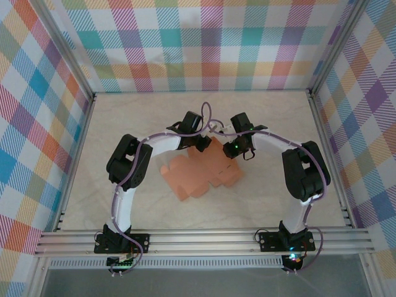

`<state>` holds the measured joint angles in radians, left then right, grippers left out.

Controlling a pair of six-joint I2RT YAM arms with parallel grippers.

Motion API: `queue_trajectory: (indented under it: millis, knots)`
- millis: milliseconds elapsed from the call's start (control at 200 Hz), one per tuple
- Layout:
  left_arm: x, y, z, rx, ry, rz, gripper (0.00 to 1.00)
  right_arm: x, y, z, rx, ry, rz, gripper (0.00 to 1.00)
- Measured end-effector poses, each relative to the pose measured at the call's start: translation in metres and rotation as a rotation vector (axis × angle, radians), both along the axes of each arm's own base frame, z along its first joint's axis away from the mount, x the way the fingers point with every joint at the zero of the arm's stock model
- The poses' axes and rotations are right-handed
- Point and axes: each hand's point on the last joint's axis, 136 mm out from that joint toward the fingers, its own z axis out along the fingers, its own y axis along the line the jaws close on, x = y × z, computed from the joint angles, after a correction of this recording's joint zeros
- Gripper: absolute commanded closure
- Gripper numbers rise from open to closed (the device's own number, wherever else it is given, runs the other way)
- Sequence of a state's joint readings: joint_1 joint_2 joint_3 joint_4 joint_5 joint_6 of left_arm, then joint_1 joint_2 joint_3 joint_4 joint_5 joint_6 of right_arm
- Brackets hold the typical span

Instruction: Fold the paper box

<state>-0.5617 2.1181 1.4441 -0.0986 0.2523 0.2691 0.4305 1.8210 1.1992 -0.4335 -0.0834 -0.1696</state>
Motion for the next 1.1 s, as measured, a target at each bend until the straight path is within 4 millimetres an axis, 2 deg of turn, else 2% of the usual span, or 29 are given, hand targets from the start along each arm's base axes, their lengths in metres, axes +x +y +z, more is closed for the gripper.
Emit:
queue_trajectory:
  millis: [895, 1100]
  knots:
    - [-0.0004, 0.0005, -0.0043, -0.001, 0.015, 0.011, 1.00, -0.0010, 0.0009, -0.0019, 0.004, 0.009, 0.003, 0.89]
    - [-0.0005, 0.0006, -0.0046, 0.000, 0.016, 0.011, 1.00, -0.0008, 0.0011, -0.0035, 0.002, 0.012, 0.003, 1.00]
